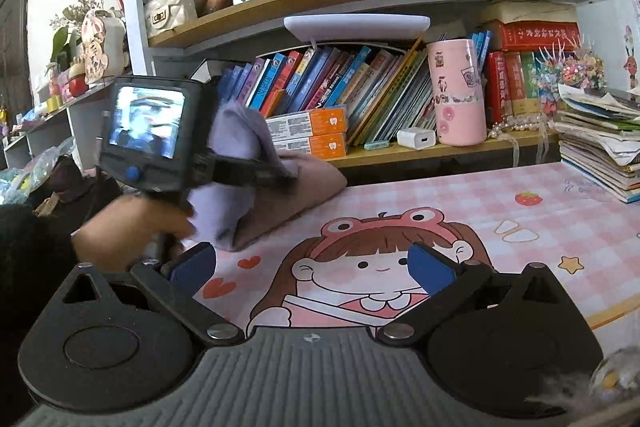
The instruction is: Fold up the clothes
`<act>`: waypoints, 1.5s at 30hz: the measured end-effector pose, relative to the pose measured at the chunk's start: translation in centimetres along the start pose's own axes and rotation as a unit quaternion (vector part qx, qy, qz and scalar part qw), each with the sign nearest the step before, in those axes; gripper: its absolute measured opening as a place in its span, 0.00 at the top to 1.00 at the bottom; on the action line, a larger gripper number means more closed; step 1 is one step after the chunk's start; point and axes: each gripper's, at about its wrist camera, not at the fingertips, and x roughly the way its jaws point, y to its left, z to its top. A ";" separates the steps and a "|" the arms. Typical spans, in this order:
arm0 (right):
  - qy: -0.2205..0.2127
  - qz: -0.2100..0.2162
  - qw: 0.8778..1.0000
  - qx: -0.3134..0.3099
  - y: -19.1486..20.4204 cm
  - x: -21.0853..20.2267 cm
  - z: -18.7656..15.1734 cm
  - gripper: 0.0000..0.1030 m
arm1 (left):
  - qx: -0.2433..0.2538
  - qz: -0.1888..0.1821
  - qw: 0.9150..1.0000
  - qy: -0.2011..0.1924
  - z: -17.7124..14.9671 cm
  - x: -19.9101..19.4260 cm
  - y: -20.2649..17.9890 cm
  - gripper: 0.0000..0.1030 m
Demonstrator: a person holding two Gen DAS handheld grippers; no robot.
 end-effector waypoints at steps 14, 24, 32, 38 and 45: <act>0.035 0.081 0.996 -0.008 1.3 1.1 -0.1 0.40 | -0.263 -0.081 0.955 0.110 -11.1 -15.7 23.1 0.84; 0.101 0.090 0.982 -0.134 5.8 8.4 2.9 0.44 | 0.021 -0.006 1.000 0.015 -9.2 -19.7 20.1 0.22; 0.152 0.081 0.974 -0.149 7.5 17.5 4.8 0.49 | 0.089 -0.031 0.993 0.070 -9.4 -12.1 18.3 0.23; 0.118 0.069 0.986 -0.100 6.0 17.6 6.1 0.95 | -0.024 -0.058 0.996 0.066 -7.6 -8.0 21.0 0.87; 0.035 0.058 0.994 -0.080 -0.2 8.6 10.9 0.95 | -0.163 -0.174 0.970 -0.052 -2.7 -8.5 22.4 0.92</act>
